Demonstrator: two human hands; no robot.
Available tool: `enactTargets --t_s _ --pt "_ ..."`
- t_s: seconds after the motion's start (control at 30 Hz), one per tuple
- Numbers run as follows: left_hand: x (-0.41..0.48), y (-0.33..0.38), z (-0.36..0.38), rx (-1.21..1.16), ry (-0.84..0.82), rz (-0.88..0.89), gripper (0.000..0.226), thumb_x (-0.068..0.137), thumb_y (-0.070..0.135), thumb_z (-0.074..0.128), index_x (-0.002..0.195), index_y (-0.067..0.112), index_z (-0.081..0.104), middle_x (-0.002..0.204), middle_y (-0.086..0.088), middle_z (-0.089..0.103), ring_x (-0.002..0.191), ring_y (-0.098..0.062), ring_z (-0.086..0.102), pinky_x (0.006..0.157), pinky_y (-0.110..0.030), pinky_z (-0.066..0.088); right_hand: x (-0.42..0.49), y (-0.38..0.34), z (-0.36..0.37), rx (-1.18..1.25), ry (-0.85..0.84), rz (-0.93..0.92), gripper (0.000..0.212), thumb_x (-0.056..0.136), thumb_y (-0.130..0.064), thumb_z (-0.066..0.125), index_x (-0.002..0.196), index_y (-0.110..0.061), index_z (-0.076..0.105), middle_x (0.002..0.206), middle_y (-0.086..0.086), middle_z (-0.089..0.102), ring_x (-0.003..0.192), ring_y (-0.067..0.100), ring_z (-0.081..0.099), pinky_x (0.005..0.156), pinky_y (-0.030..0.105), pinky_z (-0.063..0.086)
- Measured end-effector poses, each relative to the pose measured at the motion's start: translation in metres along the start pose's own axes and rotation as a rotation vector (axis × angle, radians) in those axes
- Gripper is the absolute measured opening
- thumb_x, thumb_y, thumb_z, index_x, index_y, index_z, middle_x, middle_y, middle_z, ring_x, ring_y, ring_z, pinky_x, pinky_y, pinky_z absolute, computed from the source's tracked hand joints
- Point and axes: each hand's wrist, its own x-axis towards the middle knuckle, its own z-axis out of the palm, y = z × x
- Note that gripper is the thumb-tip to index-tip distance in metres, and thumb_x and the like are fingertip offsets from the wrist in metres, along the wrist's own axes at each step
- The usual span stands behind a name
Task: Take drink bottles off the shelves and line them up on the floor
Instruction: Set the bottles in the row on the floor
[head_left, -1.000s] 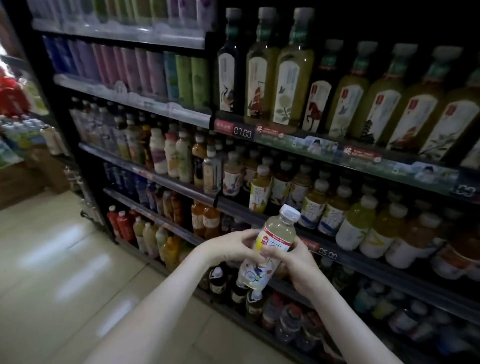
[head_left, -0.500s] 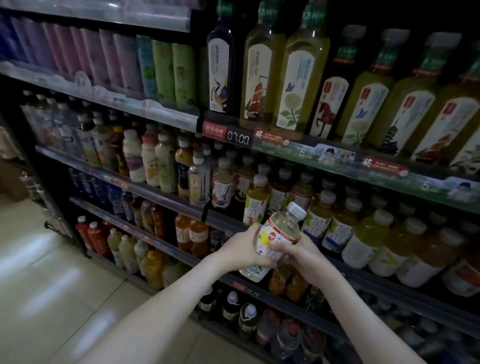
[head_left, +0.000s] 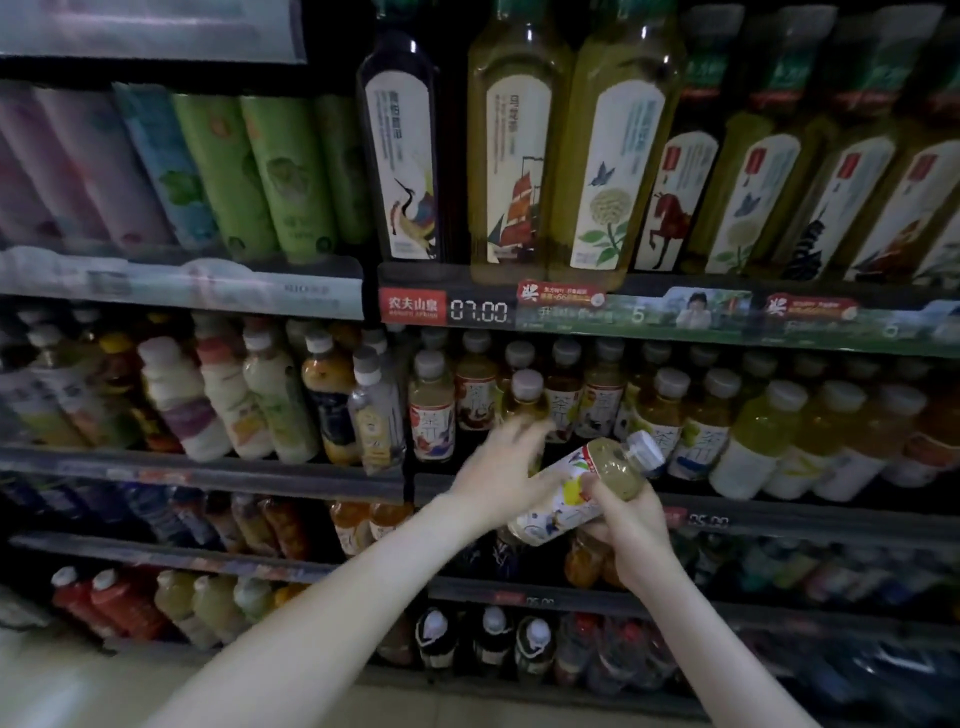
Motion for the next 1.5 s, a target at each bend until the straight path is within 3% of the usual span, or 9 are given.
enactTargets --t_s 0.1,0.23,0.33,0.5,0.63,0.83,1.17,1.33,1.5 --pt "0.024 -0.006 -0.017 0.238 0.194 0.095 0.058 0.098 0.028 0.044 0.151 0.030 0.019 0.157 -0.014 0.011 0.140 -0.034 0.018 0.106 -0.047 0.035 0.000 -0.002 -0.004 -0.035 0.121 -0.074 0.062 0.068 -0.029 0.081 0.122 -0.021 0.052 0.112 0.002 0.067 0.103 0.021 0.064 0.095 0.050 0.050" --pt "0.050 -0.019 -0.016 0.288 -0.037 0.049 0.071 0.097 0.019 0.048 0.151 0.036 0.006 0.159 -0.008 -0.010 0.138 -0.044 0.023 0.096 -0.047 0.046 0.002 -0.003 -0.010 0.057 0.204 -0.100 0.050 0.079 -0.014 0.076 0.122 -0.019 0.050 0.115 0.005 0.064 0.105 0.022 0.063 0.096 0.050 0.049" --pt "0.055 -0.024 -0.012 0.301 -0.004 0.080 0.070 0.090 0.009 0.051 0.148 0.027 0.018 0.154 -0.013 0.008 0.114 -0.044 0.050 0.077 -0.042 0.052 0.004 -0.005 -0.011 0.065 0.250 -0.121 0.070 0.065 -0.032 0.082 0.126 -0.021 0.050 0.116 0.003 0.066 0.106 0.021 0.064 0.096 0.051 0.049" --pt "0.045 -0.043 -0.014 0.166 0.140 -0.002 0.058 0.089 0.025 0.063 0.138 0.012 0.035 0.139 -0.019 0.026 0.123 -0.040 0.040 0.095 -0.042 0.047 0.016 -0.009 -0.012 0.027 0.291 -0.165 0.076 0.059 -0.041 0.082 0.125 -0.026 0.048 0.116 -0.002 0.064 0.107 0.019 0.062 0.097 0.049 0.049" --pt "0.035 -0.054 -0.018 0.058 0.191 -0.024 0.059 0.087 0.021 0.068 0.134 0.004 0.036 0.135 -0.019 0.029 0.116 -0.037 0.045 0.095 -0.034 0.042 0.029 -0.011 -0.002 0.031 0.317 -0.199 0.058 0.073 -0.027 0.080 0.121 -0.027 0.046 0.114 -0.003 0.062 0.108 0.019 0.060 0.100 0.049 0.046" --pt "0.031 -0.056 -0.017 0.238 0.167 -0.027 0.062 0.094 0.023 0.057 0.145 0.010 0.023 0.149 -0.018 0.018 0.110 -0.038 0.052 0.075 -0.034 0.046 0.047 -0.015 0.018 -0.092 0.220 -0.288 0.038 0.082 -0.012 0.073 0.102 -0.033 0.050 0.100 -0.013 0.059 0.095 0.005 0.057 0.091 0.025 0.041" --pt "0.058 -0.038 -0.007 0.292 0.059 0.094 0.070 0.094 0.014 0.055 0.151 0.023 0.014 0.157 -0.012 0.009 0.096 -0.037 0.060 0.070 -0.041 0.053 0.075 -0.031 0.032 -0.470 0.076 -0.292 0.032 0.081 -0.015 0.074 0.104 -0.020 0.053 0.103 0.000 0.056 0.106 0.020 0.054 0.087 0.025 0.038" --pt "0.060 -0.036 -0.010 0.028 0.081 -0.043 0.076 0.090 0.022 0.063 0.150 0.023 0.017 0.146 -0.015 0.035 0.115 -0.037 0.053 0.086 -0.040 0.049 0.090 -0.034 0.040 -0.713 -0.048 -0.250 0.067 0.077 -0.027 0.078 0.131 -0.013 0.041 0.127 0.004 0.052 0.120 0.021 0.050 0.086 0.024 0.037" --pt "0.054 -0.038 -0.010 -0.024 0.030 -0.065 0.078 0.092 0.023 0.060 0.151 0.027 0.008 0.129 -0.017 0.055 0.101 -0.035 0.062 0.077 -0.041 0.053 0.090 -0.026 0.039 -0.705 -0.035 -0.186 0.080 0.074 -0.022 0.081 0.139 -0.013 0.034 0.137 0.007 0.050 0.124 0.025 0.049 0.096 0.033 0.041"
